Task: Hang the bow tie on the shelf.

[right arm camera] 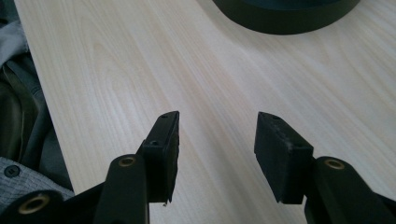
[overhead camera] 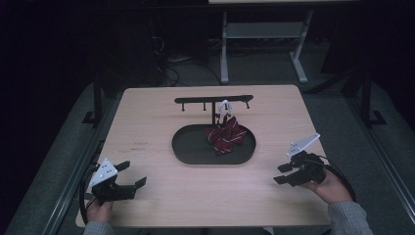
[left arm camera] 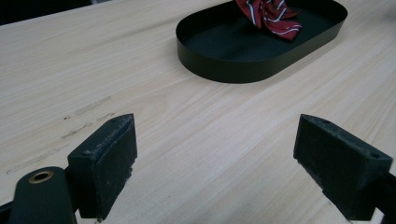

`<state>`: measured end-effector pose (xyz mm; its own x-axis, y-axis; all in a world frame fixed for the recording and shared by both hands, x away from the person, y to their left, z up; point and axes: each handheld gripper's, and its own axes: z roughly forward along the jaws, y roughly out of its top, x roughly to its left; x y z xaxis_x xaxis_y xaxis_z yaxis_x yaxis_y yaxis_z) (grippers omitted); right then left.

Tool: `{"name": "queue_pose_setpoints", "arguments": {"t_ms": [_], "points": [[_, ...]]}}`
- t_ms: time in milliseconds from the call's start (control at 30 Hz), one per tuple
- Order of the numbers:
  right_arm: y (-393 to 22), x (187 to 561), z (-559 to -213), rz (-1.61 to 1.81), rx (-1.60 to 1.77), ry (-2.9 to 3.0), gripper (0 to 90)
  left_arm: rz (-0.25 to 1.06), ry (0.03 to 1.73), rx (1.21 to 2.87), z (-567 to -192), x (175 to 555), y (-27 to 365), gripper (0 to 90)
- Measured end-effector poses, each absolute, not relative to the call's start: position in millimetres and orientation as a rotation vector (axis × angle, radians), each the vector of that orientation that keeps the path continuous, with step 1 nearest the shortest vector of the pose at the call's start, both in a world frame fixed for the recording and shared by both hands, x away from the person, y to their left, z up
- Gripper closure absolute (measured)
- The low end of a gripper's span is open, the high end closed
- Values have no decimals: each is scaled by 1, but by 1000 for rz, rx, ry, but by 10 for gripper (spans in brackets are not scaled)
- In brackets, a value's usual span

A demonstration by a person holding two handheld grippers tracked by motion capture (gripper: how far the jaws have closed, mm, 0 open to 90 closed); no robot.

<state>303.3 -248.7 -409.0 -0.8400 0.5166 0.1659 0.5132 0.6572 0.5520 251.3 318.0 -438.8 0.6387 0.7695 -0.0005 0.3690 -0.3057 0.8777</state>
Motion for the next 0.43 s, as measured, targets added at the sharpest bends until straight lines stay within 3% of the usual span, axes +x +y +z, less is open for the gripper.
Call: {"name": "queue_pose_setpoints", "arguments": {"t_ms": [433], "points": [[-246,271,-424,1017,929,2728,435,536,867,1935,-438,254,315,131]]}}
